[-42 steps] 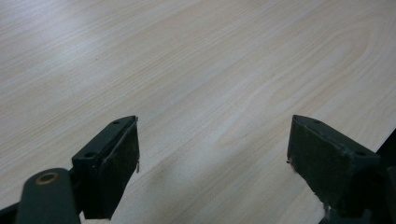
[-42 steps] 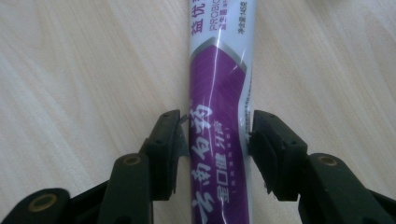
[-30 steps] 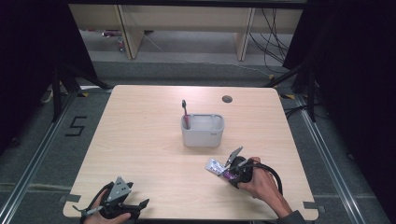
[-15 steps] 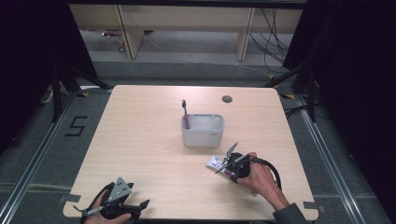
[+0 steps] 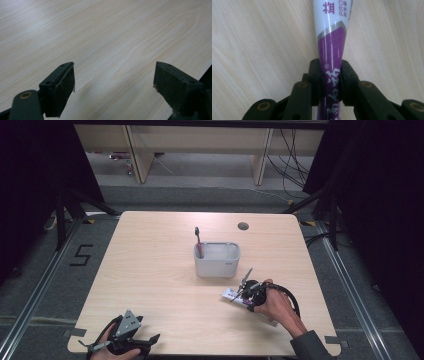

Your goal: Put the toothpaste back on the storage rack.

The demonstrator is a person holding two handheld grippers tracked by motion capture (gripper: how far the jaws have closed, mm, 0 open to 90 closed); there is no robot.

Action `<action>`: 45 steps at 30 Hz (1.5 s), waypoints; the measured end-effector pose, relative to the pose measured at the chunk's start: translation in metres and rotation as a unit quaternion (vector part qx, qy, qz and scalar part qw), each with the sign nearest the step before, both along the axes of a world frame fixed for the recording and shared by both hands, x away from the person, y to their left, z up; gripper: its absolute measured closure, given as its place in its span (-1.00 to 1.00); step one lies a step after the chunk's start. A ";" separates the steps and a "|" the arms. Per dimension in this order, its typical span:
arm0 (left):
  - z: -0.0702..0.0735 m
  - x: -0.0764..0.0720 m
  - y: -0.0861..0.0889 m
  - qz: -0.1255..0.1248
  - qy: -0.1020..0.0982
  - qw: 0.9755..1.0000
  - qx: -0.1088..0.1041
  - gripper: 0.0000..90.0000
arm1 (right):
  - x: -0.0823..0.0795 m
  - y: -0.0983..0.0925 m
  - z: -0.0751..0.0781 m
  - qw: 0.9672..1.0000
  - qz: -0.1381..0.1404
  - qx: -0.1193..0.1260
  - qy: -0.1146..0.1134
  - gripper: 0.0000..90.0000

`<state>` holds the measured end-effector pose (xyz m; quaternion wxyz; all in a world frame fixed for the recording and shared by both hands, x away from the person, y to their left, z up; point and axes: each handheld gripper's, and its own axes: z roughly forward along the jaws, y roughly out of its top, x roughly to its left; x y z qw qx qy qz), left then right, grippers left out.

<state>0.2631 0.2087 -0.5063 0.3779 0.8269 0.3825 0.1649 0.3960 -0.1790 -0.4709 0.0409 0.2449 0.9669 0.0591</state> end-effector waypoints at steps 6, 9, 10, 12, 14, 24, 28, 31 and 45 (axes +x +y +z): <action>0.001 -0.001 0.000 -0.001 0.004 1.000 0.004 -0.62 | 0.004 0.003 -0.001 1.000 -0.004 -0.011 0.013 0.66; 0.001 0.000 0.000 -0.001 0.002 1.000 0.003 -0.62 | 0.008 0.001 -0.003 1.000 0.023 -0.017 0.003 0.66; -0.001 0.000 0.000 -0.004 -0.001 1.000 -0.004 -0.62 | 0.007 0.002 -0.003 1.000 0.005 -0.027 0.012 0.66; -0.001 0.000 0.000 -0.005 -0.002 1.000 0.001 -0.62 | 0.006 0.002 -0.004 1.000 -0.005 -0.019 0.017 0.66; 0.000 -0.001 0.000 -0.003 -0.001 1.000 0.003 -0.62 | 0.008 0.002 -0.002 1.000 0.001 -0.025 0.019 0.67; 0.000 0.000 0.001 -0.001 0.002 1.000 0.006 -0.62 | 0.007 -0.002 0.005 1.000 0.002 0.000 0.007 0.68; 0.001 0.000 0.001 -0.007 0.004 1.000 0.010 -0.62 | 0.005 -0.006 0.015 1.000 0.000 0.021 -0.005 0.68; 0.000 0.000 0.000 0.000 0.001 1.000 -0.002 -0.62 | 0.004 -0.009 0.022 0.999 -0.002 0.047 -0.011 0.68; 0.001 0.000 0.002 0.000 0.002 1.000 0.005 -0.61 | 0.000 -0.025 0.046 0.987 -0.032 0.150 -0.048 0.68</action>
